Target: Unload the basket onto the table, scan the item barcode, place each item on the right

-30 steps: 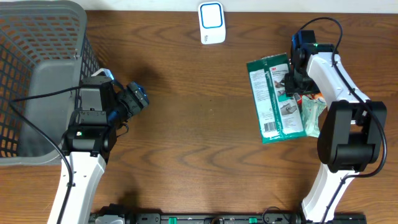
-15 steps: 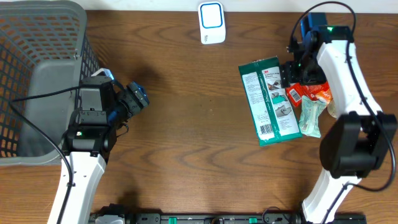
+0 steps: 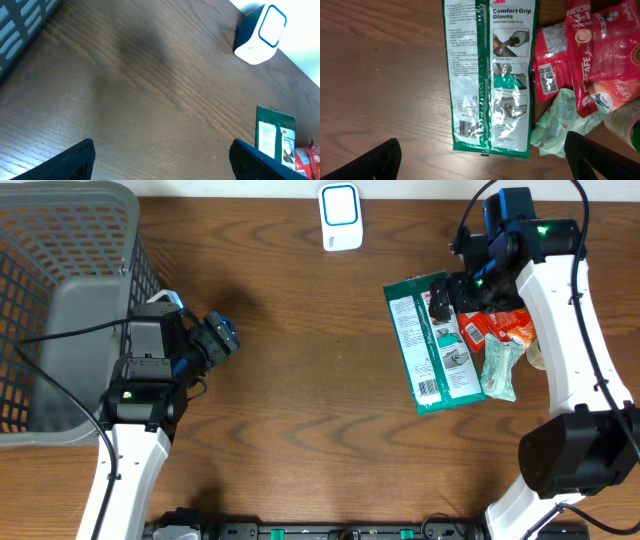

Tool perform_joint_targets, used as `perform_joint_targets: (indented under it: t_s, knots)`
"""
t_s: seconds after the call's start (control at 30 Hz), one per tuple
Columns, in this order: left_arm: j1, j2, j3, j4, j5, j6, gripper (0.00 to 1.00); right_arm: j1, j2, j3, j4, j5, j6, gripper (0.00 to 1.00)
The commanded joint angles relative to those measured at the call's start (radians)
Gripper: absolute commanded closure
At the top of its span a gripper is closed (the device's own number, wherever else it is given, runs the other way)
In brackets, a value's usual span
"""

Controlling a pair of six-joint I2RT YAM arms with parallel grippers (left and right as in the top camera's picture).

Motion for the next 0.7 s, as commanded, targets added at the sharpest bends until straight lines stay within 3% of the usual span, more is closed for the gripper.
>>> perform_joint_targets:
  t_s: [0.0,0.27,0.57,0.67]
  knots:
    - [0.000,0.000,0.009,-0.002,-0.017,0.006,0.14,0.000,0.002,0.007,-0.001,-0.012,-0.010,0.01]
    - [0.000,0.000,0.009,-0.002,-0.017,0.006,0.13,-0.002,-0.098,0.007,0.110,-0.061,-0.029,0.01]
    - [0.000,0.000,0.009,-0.002,-0.017,0.006,0.13,-0.002,-0.617,-0.016,0.294,-0.056,-0.079,0.01]
    - [0.000,0.000,0.009,-0.002,-0.017,0.007,0.14,-0.002,-0.858,-0.142,0.362,-0.056,-0.122,0.01]
